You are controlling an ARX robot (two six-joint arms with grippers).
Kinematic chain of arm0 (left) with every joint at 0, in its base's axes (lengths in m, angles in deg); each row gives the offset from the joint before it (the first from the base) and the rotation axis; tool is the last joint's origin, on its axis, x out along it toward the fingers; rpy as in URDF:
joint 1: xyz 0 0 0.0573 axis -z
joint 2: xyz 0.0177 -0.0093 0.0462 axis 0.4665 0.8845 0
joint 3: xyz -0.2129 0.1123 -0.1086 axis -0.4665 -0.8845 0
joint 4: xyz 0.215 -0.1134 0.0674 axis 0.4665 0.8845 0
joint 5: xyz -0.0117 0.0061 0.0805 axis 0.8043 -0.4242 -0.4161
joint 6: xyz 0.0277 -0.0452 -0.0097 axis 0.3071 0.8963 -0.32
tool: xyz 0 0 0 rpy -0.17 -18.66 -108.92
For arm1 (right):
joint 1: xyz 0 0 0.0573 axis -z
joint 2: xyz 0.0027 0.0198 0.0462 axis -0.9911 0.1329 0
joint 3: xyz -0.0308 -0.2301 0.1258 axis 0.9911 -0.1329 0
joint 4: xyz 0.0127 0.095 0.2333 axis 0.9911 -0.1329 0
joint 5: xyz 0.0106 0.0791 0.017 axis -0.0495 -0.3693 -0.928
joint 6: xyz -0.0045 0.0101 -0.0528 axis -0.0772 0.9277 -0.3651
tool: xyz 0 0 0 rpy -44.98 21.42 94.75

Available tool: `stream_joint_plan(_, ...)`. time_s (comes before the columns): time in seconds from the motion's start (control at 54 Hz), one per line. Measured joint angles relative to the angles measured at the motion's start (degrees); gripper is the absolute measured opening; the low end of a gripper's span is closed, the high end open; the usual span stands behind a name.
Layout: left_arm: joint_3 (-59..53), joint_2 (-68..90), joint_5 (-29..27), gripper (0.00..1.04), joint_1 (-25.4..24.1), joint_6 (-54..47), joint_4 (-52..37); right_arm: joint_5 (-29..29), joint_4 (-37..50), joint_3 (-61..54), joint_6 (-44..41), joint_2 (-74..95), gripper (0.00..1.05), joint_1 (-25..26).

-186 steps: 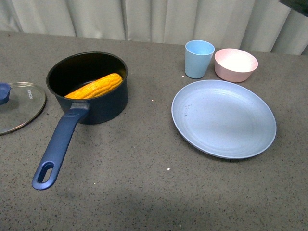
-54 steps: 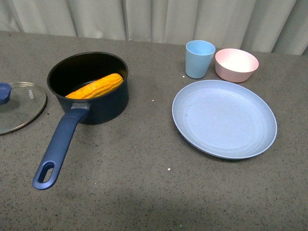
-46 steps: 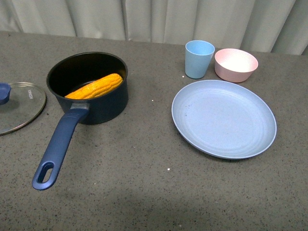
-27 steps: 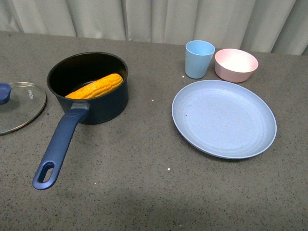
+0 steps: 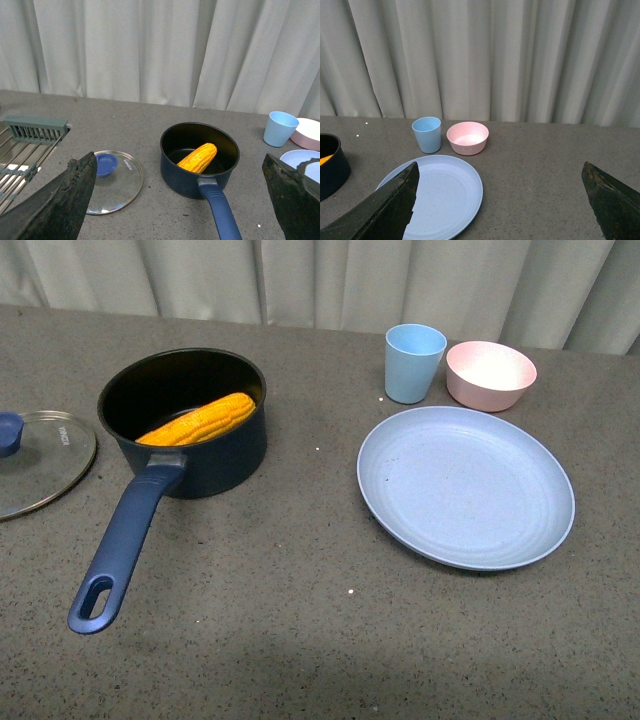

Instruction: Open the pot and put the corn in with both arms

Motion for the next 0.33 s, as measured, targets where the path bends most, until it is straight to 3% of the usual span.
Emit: stream_joint_plan(0.334,0.0,0.0,0.0,0.98,0.0,0.0,0.0,0.0,0.0,0.0,0.0,0.0,0.95,0.0)
